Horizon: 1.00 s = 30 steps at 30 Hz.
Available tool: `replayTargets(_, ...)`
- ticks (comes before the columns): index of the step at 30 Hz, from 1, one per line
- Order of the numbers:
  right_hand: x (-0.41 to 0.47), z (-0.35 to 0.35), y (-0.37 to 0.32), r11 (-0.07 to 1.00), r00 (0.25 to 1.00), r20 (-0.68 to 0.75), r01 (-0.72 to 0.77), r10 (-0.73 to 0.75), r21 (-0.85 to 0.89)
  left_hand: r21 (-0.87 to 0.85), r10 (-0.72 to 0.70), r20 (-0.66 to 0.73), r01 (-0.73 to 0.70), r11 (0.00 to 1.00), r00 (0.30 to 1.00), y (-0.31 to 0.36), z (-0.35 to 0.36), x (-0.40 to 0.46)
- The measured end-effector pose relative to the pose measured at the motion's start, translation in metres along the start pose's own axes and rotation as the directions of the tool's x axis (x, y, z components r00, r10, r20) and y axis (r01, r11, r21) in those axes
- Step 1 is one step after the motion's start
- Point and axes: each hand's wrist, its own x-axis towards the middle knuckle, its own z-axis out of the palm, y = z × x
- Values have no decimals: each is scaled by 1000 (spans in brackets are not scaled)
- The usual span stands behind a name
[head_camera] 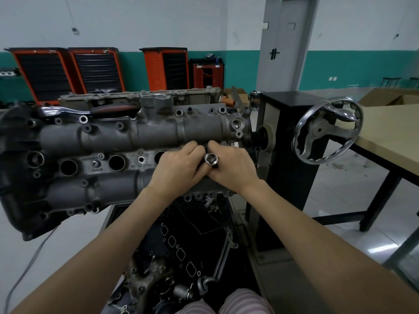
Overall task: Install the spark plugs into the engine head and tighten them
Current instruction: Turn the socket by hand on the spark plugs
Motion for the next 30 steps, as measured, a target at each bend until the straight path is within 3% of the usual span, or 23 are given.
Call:
replayTargets(7,0,2,1,1000,1000,12,8,-8,0,-90,-22,-8,21,996,1000,5,-7,2)
replayTargets(11,-2,1,1,999,1000,-11,7,-7,41,-69,-68,-25,66,995,997,1,-3,2)
replayTargets(17,-2,-1,-1,998,998,-65,16,-13,55,-15,-20,-30,19,1000,999,-5,2,-1)
replayTargets(25,-1,3,1,1000,1000,-3,10,-10,-9,-65,-42,1,42,997,999,3,-5,3)
replayTargets(30,-1,3,2,1000,997,-73,-2,4,24,-37,-20,-47,18,999,999,-2,-1,0)
